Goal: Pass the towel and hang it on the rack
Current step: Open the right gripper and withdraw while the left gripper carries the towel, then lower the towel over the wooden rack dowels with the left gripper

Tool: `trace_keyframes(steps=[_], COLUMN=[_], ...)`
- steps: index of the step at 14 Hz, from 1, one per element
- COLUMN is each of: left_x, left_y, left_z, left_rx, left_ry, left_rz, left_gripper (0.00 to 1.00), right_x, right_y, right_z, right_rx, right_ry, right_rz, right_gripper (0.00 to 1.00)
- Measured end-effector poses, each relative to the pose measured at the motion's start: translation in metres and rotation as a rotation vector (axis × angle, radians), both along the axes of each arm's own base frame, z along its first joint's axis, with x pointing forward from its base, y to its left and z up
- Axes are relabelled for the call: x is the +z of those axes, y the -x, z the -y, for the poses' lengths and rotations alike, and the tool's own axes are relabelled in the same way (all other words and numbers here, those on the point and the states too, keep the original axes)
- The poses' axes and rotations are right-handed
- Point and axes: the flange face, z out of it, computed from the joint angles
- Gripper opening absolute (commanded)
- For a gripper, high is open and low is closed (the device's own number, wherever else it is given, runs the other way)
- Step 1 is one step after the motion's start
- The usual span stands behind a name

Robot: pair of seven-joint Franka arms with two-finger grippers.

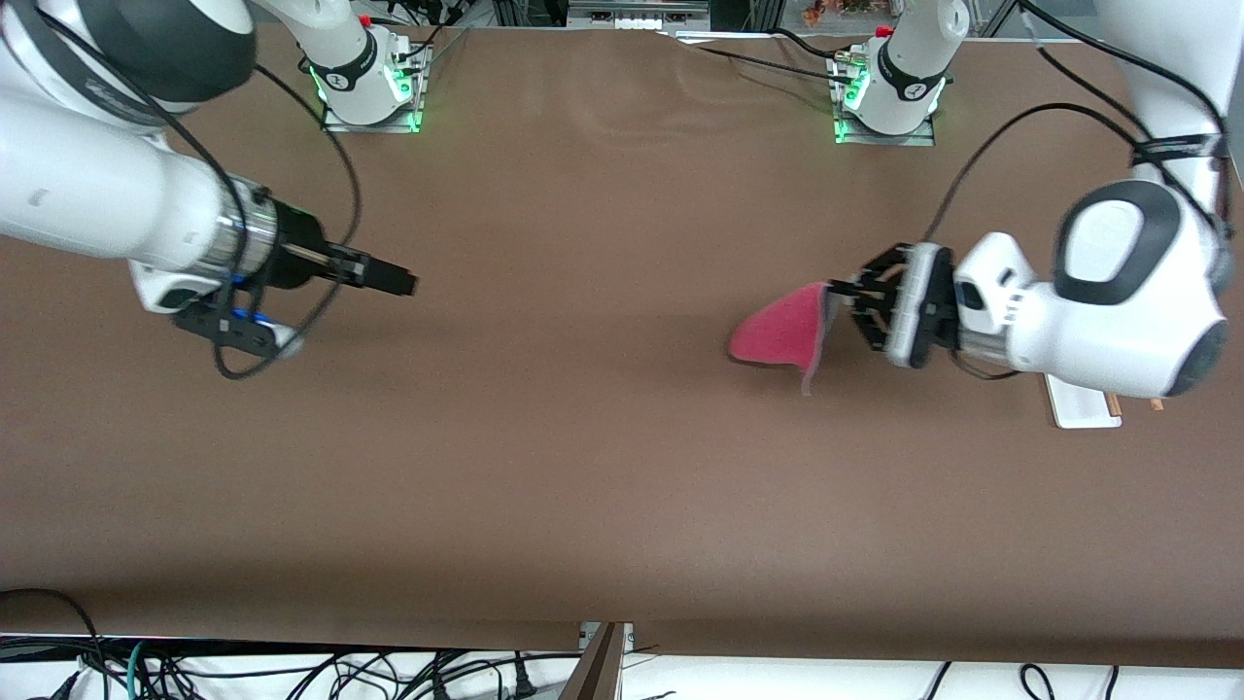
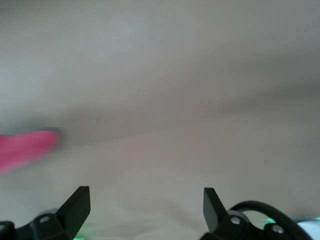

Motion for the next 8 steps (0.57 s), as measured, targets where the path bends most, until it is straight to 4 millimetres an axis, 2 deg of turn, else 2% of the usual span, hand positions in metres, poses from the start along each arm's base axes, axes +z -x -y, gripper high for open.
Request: trace_keyframes(steps=[3, 5, 7, 8], left_x=[-0.005, -0.005, -0.002, -0.001], left_y=[-0.001, 0.001, 0.007, 0.01], left_z=[-0.095, -0.156, -0.206, -0.229], left_rx=[0.09, 0.155, 0.213, 0.241], left_ry=[-0.077, -0.139, -0.187, -0.206], left_rz=[-0.029, -0.025, -0.021, -0.019], left_gripper=[0.0, 0.0, 0.0, 0.0], right_x=[0.012, 0.019, 0.021, 0.019], right_y=[0.025, 0.036, 0.04, 0.039], right_z=[0.06, 0.091, 0.111, 0.114], right_rx=[0.152, 0.219, 0.27, 0.286], right_ry=[0.093, 0.117, 0.156, 0.177], right_rz=[0.044, 0.06, 0.072, 0.076], right_gripper=[1.0, 1.0, 1.0, 1.0])
